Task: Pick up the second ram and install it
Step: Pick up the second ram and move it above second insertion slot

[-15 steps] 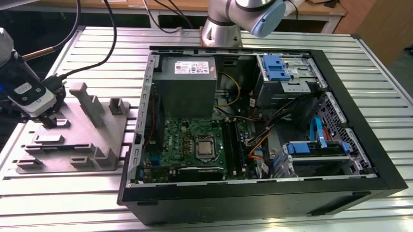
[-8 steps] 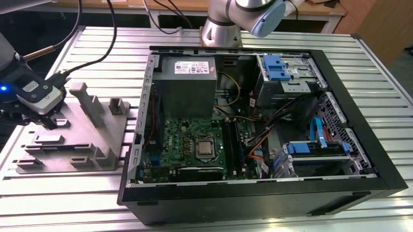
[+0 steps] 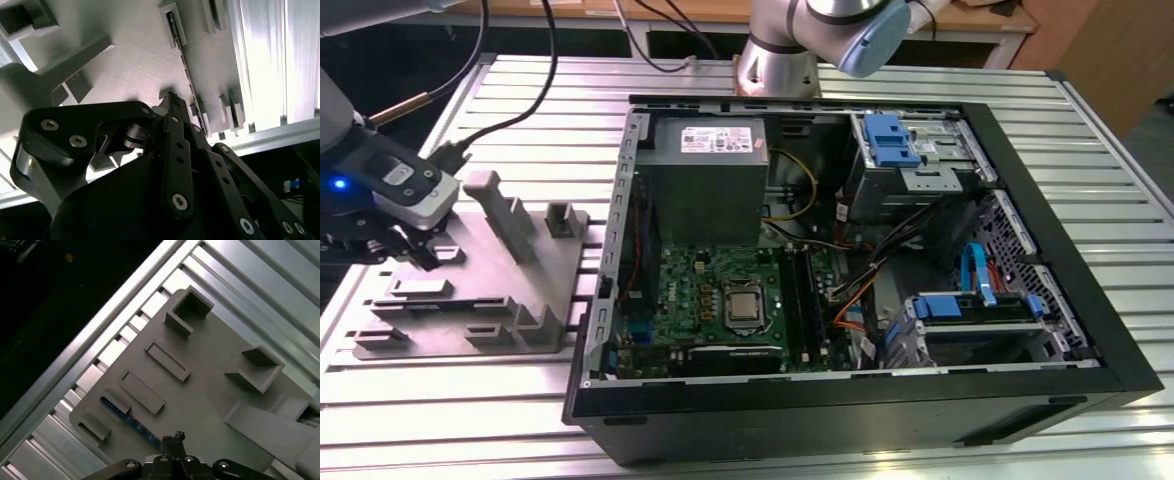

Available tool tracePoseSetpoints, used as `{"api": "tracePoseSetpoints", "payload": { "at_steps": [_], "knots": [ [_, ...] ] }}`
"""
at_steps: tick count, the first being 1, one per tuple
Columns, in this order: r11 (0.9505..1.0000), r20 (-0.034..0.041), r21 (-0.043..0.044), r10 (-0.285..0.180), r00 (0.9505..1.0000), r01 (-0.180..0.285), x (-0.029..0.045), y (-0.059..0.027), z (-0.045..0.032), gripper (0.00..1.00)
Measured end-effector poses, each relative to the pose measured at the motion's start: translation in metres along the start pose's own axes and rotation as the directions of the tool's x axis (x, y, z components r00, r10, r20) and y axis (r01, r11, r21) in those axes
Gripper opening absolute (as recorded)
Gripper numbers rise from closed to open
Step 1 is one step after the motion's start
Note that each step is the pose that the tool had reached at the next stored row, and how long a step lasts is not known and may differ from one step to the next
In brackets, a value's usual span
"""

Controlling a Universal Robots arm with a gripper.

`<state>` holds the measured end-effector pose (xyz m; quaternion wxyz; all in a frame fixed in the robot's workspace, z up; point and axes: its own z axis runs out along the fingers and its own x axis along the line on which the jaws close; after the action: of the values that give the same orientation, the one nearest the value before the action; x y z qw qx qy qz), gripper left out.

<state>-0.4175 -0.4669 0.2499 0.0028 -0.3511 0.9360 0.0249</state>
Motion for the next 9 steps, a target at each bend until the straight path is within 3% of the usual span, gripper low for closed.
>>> {"api": "tracePoseSetpoints", "payload": {
  "at_steps": [5,9],
  "knots": [
    [0.996,-0.0038,-0.0022,-0.09,0.996,0.09,0.0001,-0.0002,0.0027,0.1],
    [0.9866,-0.007,-0.0043,-0.163,0.9866,0.163,0.0001,-0.0002,0.0048,0.1]
  ]
}}
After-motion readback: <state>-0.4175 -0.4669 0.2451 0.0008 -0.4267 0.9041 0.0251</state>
